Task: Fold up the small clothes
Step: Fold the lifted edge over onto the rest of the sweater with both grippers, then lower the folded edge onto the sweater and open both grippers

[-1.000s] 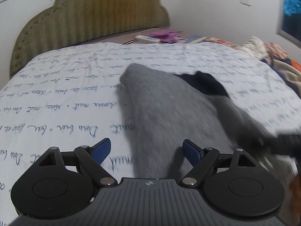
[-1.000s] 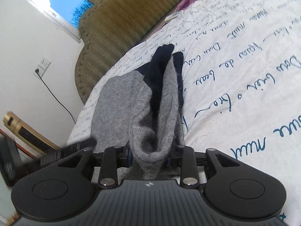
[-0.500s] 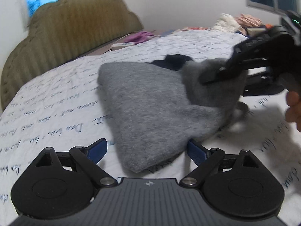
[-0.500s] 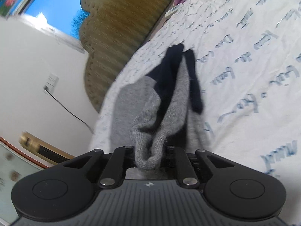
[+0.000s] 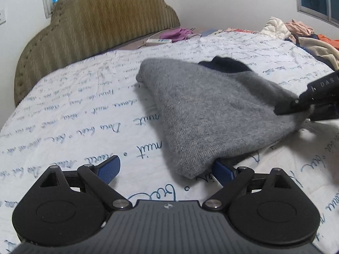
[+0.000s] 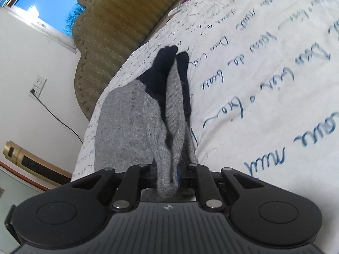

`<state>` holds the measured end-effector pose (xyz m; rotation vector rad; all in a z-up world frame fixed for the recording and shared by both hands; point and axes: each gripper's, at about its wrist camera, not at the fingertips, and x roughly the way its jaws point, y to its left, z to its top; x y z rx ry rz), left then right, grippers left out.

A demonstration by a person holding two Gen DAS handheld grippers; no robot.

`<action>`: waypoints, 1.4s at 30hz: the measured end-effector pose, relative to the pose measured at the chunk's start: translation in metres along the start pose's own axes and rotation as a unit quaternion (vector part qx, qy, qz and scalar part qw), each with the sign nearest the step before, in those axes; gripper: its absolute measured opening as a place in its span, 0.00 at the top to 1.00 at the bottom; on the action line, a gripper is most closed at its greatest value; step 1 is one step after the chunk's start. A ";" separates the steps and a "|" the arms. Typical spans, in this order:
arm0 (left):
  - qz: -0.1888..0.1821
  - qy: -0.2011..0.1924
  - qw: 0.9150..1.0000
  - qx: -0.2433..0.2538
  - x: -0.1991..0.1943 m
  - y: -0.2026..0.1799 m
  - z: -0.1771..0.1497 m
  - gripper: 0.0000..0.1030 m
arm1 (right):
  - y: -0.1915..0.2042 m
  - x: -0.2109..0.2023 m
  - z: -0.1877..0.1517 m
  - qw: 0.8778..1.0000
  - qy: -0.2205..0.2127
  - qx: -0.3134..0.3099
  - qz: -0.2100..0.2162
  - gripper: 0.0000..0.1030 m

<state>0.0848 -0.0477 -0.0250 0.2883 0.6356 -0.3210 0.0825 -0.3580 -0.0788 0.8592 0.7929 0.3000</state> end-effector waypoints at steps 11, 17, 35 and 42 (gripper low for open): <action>-0.041 -0.066 0.997 -0.013 0.008 0.013 0.087 0.06 | 0.036 0.003 0.062 0.991 -0.070 -0.105 -0.042 0.56; -0.006 -0.087 0.996 -0.011 0.062 0.004 0.123 0.07 | 0.043 0.053 0.086 0.988 -0.056 -0.130 -0.069 0.56; -0.258 0.059 0.897 -0.353 0.224 0.114 0.134 0.67 | -0.007 0.126 0.145 0.998 0.027 -0.039 0.028 0.46; -0.140 -0.039 0.981 -0.132 0.197 0.068 0.155 0.78 | 0.040 0.118 0.142 0.986 -0.021 -0.163 0.004 0.75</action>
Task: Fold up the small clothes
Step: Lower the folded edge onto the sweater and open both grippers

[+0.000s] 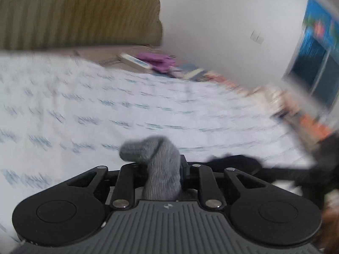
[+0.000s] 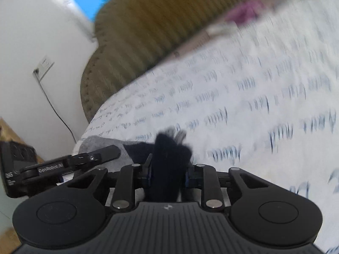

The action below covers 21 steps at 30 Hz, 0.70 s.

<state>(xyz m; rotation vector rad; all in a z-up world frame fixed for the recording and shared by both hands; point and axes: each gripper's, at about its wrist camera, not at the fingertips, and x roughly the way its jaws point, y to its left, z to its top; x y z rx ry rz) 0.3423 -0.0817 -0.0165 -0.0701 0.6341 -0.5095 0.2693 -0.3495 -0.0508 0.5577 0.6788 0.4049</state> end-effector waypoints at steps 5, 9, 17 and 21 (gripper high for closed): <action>0.102 0.026 0.993 0.051 0.009 -0.008 -0.005 0.59 | 0.003 0.018 0.007 0.986 0.020 -0.031 -0.163 0.63; 0.150 -0.020 0.987 0.046 -0.033 -0.020 -0.002 0.23 | 0.022 -0.027 -0.004 0.984 -0.041 -0.060 -0.162 0.49; 0.103 -0.006 0.987 0.125 -0.072 -0.078 -0.043 0.12 | 0.069 -0.043 -0.044 0.985 0.008 -0.161 -0.057 0.42; 0.124 0.052 0.985 0.108 -0.043 -0.066 -0.063 0.15 | 0.058 -0.014 -0.052 0.979 0.044 -0.158 -0.124 0.43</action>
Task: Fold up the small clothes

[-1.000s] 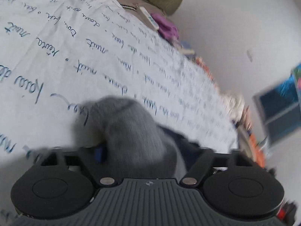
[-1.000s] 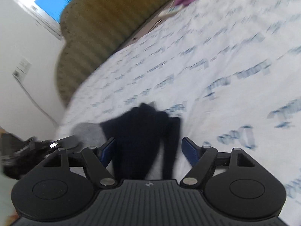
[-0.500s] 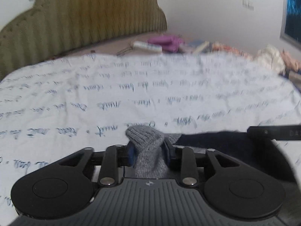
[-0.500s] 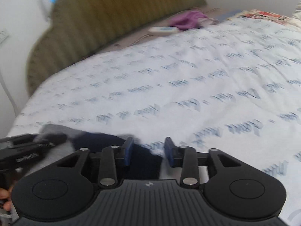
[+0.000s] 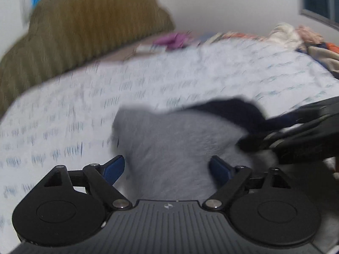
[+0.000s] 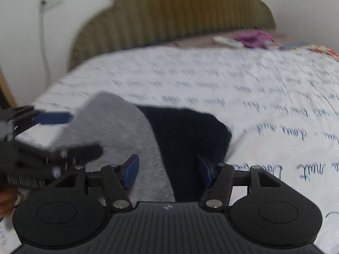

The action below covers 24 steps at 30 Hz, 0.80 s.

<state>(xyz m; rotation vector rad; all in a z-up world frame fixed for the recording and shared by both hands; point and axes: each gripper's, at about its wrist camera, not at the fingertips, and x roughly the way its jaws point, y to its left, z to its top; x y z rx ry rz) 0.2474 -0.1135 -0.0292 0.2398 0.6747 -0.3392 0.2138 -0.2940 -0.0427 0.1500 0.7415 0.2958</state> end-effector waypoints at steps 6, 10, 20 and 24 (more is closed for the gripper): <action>0.008 -0.028 0.999 -0.036 -0.039 0.010 -0.005 0.14 | 0.015 -0.042 -0.006 0.999 -0.042 -0.022 -0.019 0.30; 0.003 -0.003 1.000 -0.030 -0.038 -0.001 -0.023 0.07 | 0.020 -0.037 -0.019 0.999 -0.015 -0.023 -0.025 0.28; 0.016 0.011 0.996 -0.085 -0.062 -0.002 -0.038 0.09 | 0.018 -0.056 -0.036 0.998 -0.018 0.038 -0.036 0.26; 0.018 0.018 0.995 -0.091 -0.069 -0.006 -0.042 0.08 | 0.019 -0.061 -0.049 0.998 -0.007 0.048 -0.040 0.26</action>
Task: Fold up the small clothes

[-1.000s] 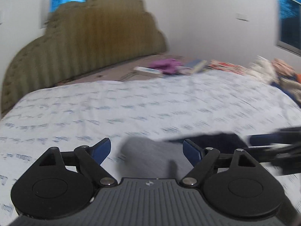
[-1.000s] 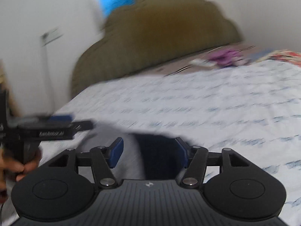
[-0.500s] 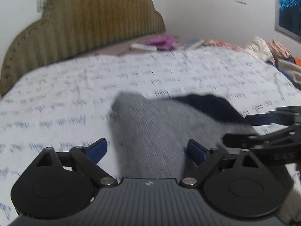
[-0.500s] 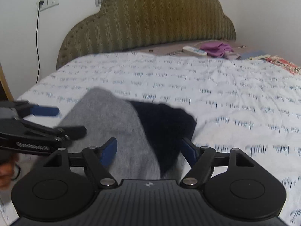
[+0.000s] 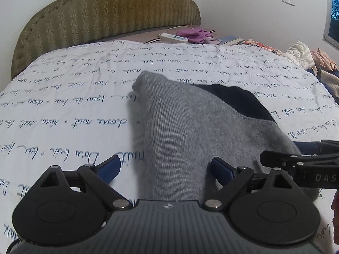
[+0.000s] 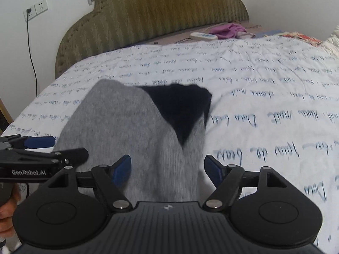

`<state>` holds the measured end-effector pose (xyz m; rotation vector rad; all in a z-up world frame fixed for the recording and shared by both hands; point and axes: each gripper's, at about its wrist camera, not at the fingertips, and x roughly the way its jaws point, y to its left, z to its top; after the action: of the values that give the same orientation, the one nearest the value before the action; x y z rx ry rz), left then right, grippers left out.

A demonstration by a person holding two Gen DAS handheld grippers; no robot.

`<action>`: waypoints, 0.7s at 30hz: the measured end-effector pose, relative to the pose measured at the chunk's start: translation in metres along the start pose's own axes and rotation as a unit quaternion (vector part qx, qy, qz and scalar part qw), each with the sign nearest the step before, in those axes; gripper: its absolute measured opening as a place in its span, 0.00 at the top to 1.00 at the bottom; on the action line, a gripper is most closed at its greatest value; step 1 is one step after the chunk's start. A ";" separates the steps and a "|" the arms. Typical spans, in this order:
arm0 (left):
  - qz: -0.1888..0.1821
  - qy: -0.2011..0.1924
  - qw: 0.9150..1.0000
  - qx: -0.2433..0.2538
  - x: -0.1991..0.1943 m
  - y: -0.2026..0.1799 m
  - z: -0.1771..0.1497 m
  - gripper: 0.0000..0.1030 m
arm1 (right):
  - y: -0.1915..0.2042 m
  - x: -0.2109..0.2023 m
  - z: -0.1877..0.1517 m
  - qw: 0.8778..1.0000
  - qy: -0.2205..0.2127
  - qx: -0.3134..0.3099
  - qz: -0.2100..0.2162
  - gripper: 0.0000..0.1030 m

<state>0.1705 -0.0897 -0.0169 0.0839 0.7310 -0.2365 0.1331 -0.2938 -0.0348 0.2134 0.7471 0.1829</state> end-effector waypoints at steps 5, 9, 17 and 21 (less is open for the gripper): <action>0.006 0.009 1.000 -0.006 -0.004 -0.001 -0.007 0.07 | -0.006 -0.008 -0.009 1.000 0.005 0.022 0.008 0.26; 0.010 0.015 1.000 -0.004 -0.007 -0.003 -0.011 0.06 | -0.006 -0.012 -0.014 1.000 0.006 0.019 0.006 0.26; 0.016 0.019 1.000 0.005 -0.011 -0.006 -0.019 0.03 | -0.014 -0.017 -0.021 0.999 0.012 0.034 0.014 0.26; 0.013 0.025 1.000 0.001 -0.012 -0.004 -0.024 0.02 | -0.019 -0.016 -0.023 0.998 0.016 0.050 0.025 0.26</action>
<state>0.1452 -0.0878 -0.0265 0.1015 0.7794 -0.2113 0.1074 -0.3134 -0.0456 0.3250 0.7842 0.1962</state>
